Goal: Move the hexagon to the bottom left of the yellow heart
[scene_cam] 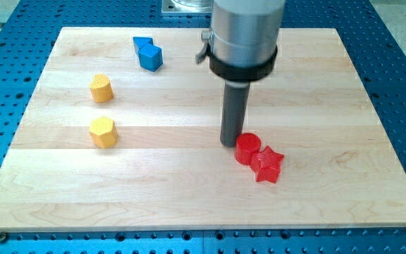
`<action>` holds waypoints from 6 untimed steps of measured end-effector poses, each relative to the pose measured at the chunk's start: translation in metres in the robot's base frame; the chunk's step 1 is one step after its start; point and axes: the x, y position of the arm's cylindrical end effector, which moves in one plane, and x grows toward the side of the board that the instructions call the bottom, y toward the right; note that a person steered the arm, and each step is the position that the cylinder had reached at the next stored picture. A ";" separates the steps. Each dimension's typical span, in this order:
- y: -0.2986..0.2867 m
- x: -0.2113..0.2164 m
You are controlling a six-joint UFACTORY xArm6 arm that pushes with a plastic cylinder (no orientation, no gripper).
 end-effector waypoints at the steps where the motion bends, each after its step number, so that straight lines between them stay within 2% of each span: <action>1: -0.017 -0.008; 2: -0.137 -0.011; 3: -0.208 -0.008; 4: -0.217 0.043; 5: -0.302 0.047; 6: -0.350 0.023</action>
